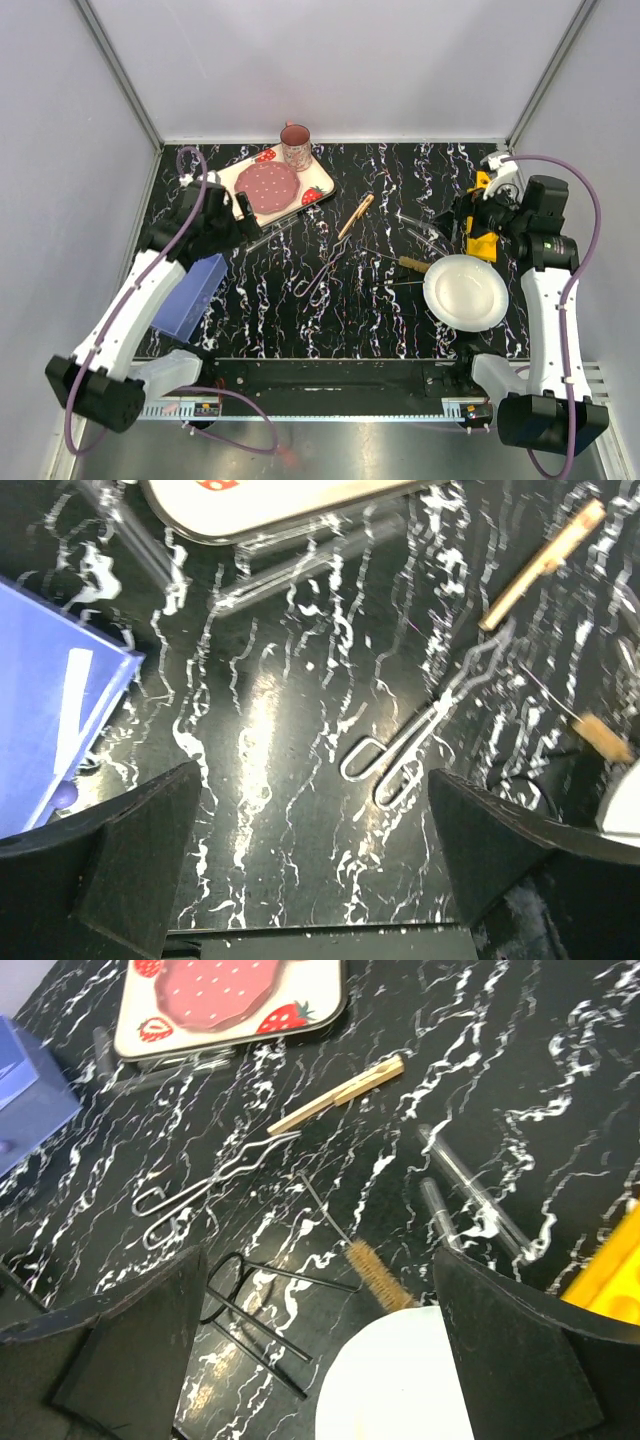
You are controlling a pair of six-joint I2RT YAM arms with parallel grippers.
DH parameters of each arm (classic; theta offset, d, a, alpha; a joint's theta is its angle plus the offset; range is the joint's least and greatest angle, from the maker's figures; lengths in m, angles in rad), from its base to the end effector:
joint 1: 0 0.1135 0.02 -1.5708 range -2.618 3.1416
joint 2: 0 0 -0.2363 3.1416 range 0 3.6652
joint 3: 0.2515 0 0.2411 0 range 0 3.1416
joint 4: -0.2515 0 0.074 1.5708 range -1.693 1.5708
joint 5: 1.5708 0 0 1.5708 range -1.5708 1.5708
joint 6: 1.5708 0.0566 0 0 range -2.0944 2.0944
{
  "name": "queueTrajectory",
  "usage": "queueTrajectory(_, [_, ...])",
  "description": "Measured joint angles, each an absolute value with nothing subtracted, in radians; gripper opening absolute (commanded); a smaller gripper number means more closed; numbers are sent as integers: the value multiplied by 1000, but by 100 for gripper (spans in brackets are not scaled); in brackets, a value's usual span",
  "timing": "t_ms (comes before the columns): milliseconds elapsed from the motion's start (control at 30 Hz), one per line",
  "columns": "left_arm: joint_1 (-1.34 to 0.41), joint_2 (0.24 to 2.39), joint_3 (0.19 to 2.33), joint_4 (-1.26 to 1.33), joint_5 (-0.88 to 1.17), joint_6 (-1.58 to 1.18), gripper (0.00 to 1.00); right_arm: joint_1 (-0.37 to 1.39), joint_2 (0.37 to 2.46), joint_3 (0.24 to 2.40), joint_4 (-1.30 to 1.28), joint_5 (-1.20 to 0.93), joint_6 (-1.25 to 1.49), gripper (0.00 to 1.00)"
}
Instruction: Organize the chemistry lab equipment
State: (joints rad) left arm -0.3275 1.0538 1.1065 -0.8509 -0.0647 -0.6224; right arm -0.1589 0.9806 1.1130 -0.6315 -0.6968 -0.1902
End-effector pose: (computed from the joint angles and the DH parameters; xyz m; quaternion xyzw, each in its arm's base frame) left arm 0.2136 -0.0687 0.2977 -0.1481 0.9140 -0.1456 0.3486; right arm 0.2182 0.0018 0.3439 -0.1869 0.8054 0.2057 0.5236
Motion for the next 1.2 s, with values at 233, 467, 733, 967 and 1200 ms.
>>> queueTrajectory(233, [-337,1321,1298,-921,-205,-690,99,-159,1016,1049,-607,-834,-199,100])
queueTrajectory(467, [-246,1646,1445,-920,-185,-738,98,-159,1025,1034,-594,-848,-208,100])
queueTrajectory(733, [-185,1764,1411,-890,-215,-780,92,-159,1028,1000,-589,-847,-222,100])
queueTrajectory(967, [-152,1792,1348,-848,-234,-794,84,-159,1052,1000,-588,-847,-222,100])
queueTrajectory(1200, [-124,1796,1282,-797,-249,-794,73,-163,1051,992,-587,-847,-222,100])
